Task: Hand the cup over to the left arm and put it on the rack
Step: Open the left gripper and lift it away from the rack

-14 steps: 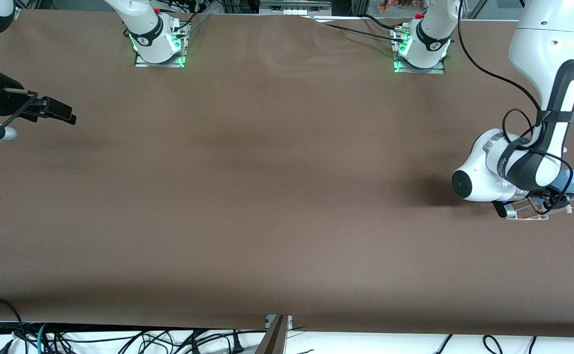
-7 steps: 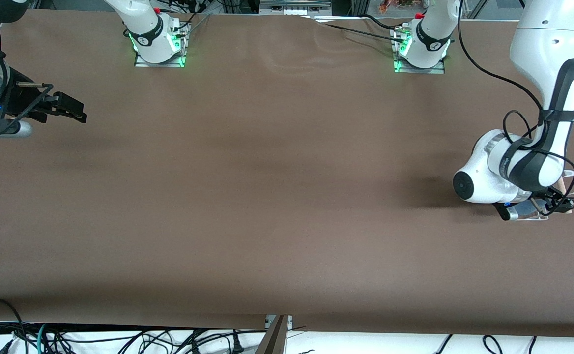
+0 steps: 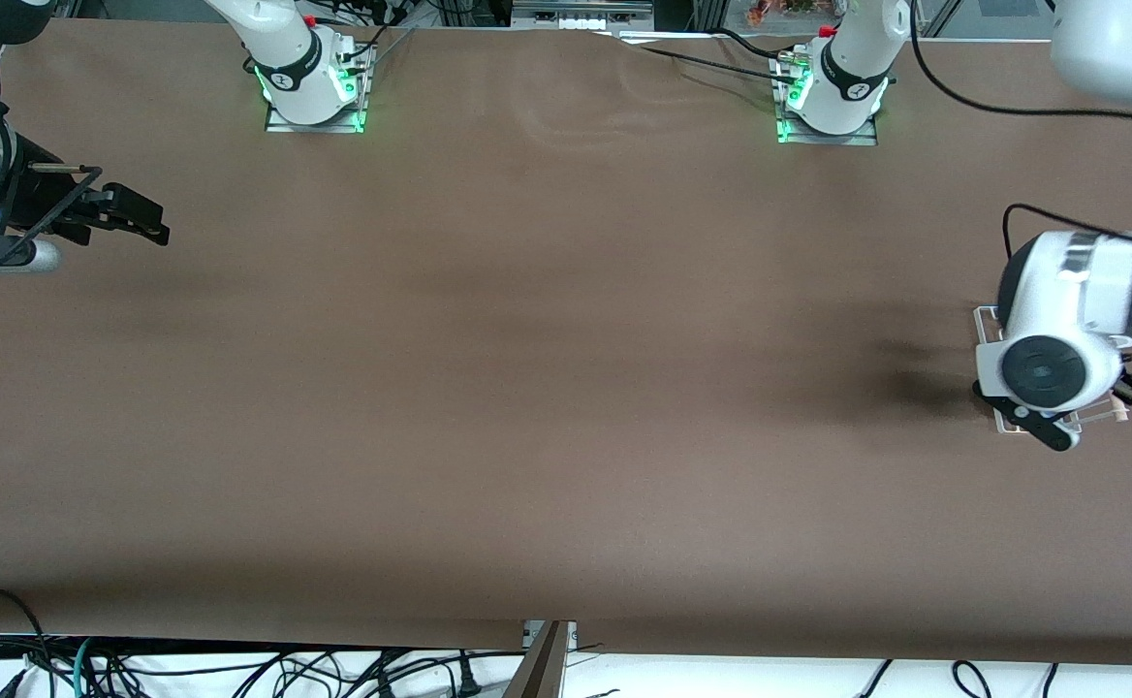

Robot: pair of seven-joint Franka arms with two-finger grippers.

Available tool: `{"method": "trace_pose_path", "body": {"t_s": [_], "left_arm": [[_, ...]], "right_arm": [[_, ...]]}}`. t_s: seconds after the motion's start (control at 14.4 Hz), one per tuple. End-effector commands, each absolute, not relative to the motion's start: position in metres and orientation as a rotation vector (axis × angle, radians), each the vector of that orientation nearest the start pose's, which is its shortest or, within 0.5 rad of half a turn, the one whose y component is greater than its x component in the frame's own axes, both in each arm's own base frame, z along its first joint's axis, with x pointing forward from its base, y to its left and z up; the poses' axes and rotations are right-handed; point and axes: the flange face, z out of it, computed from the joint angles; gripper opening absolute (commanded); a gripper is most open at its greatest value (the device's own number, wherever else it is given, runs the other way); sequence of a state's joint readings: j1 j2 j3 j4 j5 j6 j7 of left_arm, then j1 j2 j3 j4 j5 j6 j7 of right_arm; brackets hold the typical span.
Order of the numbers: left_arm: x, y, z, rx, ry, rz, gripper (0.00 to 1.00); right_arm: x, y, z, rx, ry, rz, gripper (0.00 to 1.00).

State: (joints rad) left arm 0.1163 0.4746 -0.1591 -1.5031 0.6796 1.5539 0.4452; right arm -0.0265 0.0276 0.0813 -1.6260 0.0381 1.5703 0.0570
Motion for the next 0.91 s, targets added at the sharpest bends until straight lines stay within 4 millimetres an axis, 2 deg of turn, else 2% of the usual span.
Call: {"method": "trace_pose_path", "body": {"t_s": [0.0,0.21,0.28,0.42,0.49,0.56,0.7,0.84], "left_arm": [[0.640,0.031,0.440,-2.695,0.580,0.562,1.00],[0.629,-0.009,0.496,-2.923,0.534,0.399,1.00],[0.630,-0.011,0.508,-2.976,0.529,0.356,1.00],[0.616,-0.037,0.547,-3.073,0.512,0.216,1.00],[0.609,-0.033,0.559,-3.085,0.447,0.160,1.00],[0.595,-0.035,0.564,-3.105,0.367,0.127,1.00],[0.572,-0.055,0.572,-3.112,0.180,0.030,1.00],[0.565,-0.051,0.574,-3.104,0.165,-0.036,1.00]], "right_arm": [[0.567,0.039,0.588,-3.100,-0.021,0.098,0.99],[0.567,0.039,0.588,-3.101,-0.017,0.099,0.99],[0.567,0.039,0.588,-3.103,-0.017,0.099,0.99],[0.567,0.039,0.588,-3.104,-0.015,0.098,0.99],[0.567,0.039,0.588,-3.111,-0.015,0.098,0.99],[0.567,0.040,0.588,-3.124,-0.023,0.097,0.99],[0.566,0.049,0.588,-3.148,-0.056,0.096,0.99],[0.566,0.050,0.588,-3.152,-0.061,0.095,0.99]]}}
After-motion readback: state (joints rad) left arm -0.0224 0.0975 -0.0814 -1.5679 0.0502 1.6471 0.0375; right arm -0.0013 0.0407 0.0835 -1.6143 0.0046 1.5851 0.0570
